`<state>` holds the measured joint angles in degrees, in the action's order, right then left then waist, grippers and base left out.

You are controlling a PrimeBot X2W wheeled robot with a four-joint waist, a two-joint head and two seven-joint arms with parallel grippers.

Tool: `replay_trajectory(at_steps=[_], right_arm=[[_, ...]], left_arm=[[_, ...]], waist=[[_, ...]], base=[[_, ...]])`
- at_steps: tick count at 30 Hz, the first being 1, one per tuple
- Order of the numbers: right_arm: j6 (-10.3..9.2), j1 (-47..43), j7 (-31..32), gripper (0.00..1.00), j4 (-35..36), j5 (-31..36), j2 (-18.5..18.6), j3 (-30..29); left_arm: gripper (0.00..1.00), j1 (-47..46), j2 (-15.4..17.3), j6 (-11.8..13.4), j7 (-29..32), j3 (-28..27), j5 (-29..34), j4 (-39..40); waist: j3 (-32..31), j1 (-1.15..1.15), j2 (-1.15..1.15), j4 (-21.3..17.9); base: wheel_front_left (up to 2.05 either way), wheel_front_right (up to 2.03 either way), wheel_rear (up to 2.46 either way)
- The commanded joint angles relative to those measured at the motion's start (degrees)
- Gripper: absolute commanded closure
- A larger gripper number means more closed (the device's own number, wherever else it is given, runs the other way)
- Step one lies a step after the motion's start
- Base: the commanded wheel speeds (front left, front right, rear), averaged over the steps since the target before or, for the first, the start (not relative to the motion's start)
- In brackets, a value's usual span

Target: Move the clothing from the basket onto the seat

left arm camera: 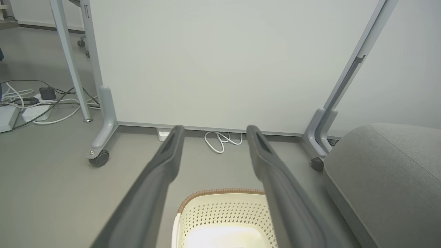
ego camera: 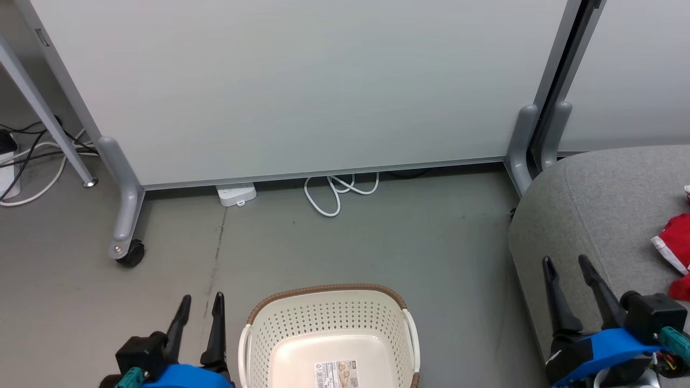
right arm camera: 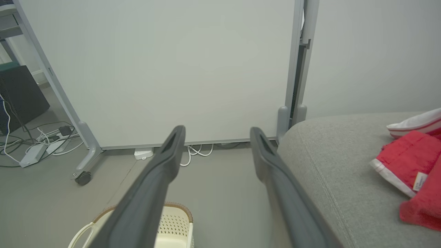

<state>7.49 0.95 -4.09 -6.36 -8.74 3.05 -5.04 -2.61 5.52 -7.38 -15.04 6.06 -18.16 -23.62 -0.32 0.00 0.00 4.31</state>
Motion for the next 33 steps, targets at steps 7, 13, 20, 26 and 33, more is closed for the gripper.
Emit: replay_trajectory(at_steps=[7,13,20,26,33], right_arm=[[0.00,-0.5,0.3,1.00,-3.5,-0.3,-0.4,0.0],[0.00,-1.0,0.9,1.00,-5.8,-2.7,-0.7,-0.1],[0.00,-0.4,1.9,1.00,-5.9,-10.6,-0.6,-0.3],[0.00,0.2,2.6,1.00,-6.0,-16.9,-0.6,-0.3],[0.00,0.8,3.4,1.00,-6.2,-23.6,-0.5,-0.4]], left_arm=[[1.00,2.4,-0.6,0.0,0.4,0.2,-0.3,-2.8],[1.00,3.5,-0.9,0.0,1.1,-0.2,-2.5,-4.3],[1.00,2.8,-1.0,0.0,3.1,-1.5,-9.5,-2.9],[1.00,2.1,-1.2,0.0,4.7,-2.4,-15.0,-1.8],[1.00,1.4,-1.3,0.0,6.4,-3.5,-21.0,-0.6]], waist=[[0.0,0.00,0.00,0.0],[0.0,0.00,0.00,-0.1],[0.0,0.00,0.00,-0.3],[0.0,0.00,0.00,-0.5],[0.1,0.00,0.00,-0.8]], base=[[0.00,0.00,0.00],[0.00,0.00,0.00],[0.00,0.00,0.00],[0.00,0.00,0.00],[0.00,0.00,0.00]])
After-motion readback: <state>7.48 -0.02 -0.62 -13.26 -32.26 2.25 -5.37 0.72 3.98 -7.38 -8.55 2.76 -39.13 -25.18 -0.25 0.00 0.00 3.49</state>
